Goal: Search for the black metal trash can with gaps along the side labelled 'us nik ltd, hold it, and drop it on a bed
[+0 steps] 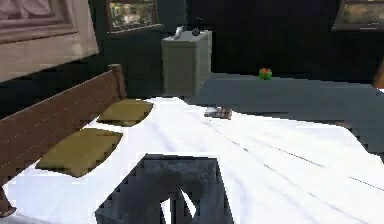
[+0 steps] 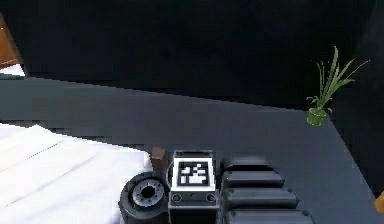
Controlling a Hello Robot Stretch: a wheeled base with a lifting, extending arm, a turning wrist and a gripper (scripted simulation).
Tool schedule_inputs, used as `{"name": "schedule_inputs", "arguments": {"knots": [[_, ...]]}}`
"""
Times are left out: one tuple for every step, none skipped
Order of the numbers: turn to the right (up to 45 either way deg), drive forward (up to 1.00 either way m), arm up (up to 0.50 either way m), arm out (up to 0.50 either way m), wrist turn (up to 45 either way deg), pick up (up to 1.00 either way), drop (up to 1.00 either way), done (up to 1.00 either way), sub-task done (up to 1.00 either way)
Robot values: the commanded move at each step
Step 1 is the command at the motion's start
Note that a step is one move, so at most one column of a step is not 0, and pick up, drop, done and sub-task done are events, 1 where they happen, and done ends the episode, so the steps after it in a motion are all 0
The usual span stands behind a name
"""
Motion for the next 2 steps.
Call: {"name": "schedule_inputs", "arguments": {"knots": [[24.0,0.00,0.00,0.00,0.0,0.00,0.00,0.00,0.00],[-15.0,0.00,0.00,0.00,0.0,0.00,0.00,0.00,0.00]]}}
